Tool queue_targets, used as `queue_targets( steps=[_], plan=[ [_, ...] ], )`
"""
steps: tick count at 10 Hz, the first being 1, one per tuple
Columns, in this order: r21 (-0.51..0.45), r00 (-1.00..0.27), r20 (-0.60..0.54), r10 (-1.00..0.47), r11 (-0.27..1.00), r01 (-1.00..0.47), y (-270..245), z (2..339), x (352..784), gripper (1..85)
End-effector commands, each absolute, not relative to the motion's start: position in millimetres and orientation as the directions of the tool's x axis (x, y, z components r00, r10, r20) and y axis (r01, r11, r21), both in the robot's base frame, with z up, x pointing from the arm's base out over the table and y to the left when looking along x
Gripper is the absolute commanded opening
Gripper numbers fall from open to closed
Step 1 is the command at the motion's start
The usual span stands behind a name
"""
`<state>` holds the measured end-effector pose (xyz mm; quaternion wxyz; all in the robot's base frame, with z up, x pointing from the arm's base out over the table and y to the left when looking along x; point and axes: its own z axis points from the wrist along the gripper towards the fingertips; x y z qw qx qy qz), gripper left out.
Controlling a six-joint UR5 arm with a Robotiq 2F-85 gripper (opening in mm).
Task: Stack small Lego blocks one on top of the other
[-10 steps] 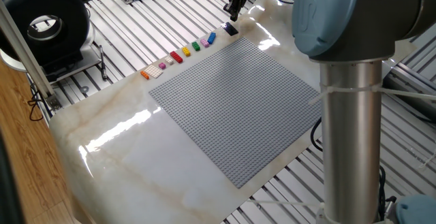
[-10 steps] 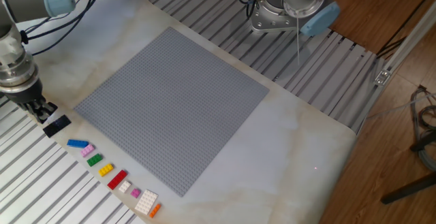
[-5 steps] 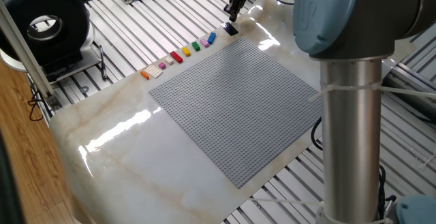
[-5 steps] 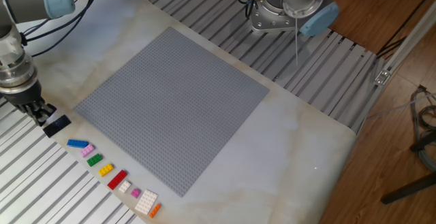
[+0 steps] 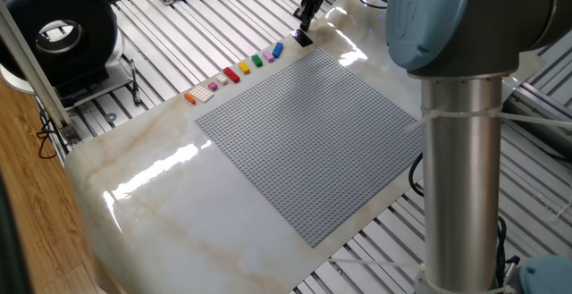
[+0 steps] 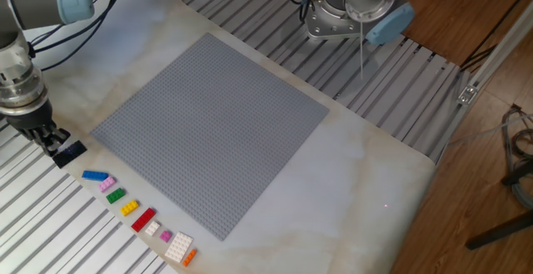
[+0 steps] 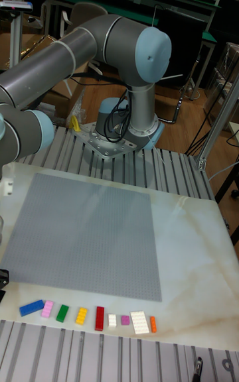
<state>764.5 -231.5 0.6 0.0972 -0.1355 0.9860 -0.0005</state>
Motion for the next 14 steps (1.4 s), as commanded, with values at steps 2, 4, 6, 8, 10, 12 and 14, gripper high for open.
queue_targets(
  steps=[2,4,6,8,10,12,14],
  plan=[
    [-0.003,-0.946,-0.209,-0.248,0.967,-0.253,-227.3,0.1,765.0,1.0],
    [0.005,-0.948,-0.206,-0.241,0.969,-0.248,-226.0,1.1,763.2,1.0],
    [0.017,-0.953,-0.201,-0.228,0.972,-0.236,-224.1,1.7,761.4,1.0],
    [0.028,-0.956,-0.195,-0.218,0.973,-0.228,-221.8,2.8,760.9,1.0],
    [0.031,-0.957,-0.195,-0.213,0.974,-0.223,-220.1,2.5,761.1,1.0],
    [0.024,-0.958,-0.192,-0.215,0.974,-0.224,-221.3,3.5,761.7,1.0],
    [0.017,-0.96,-0.184,-0.211,0.976,-0.218,-220.6,4.7,760.8,1.0]
  ],
)
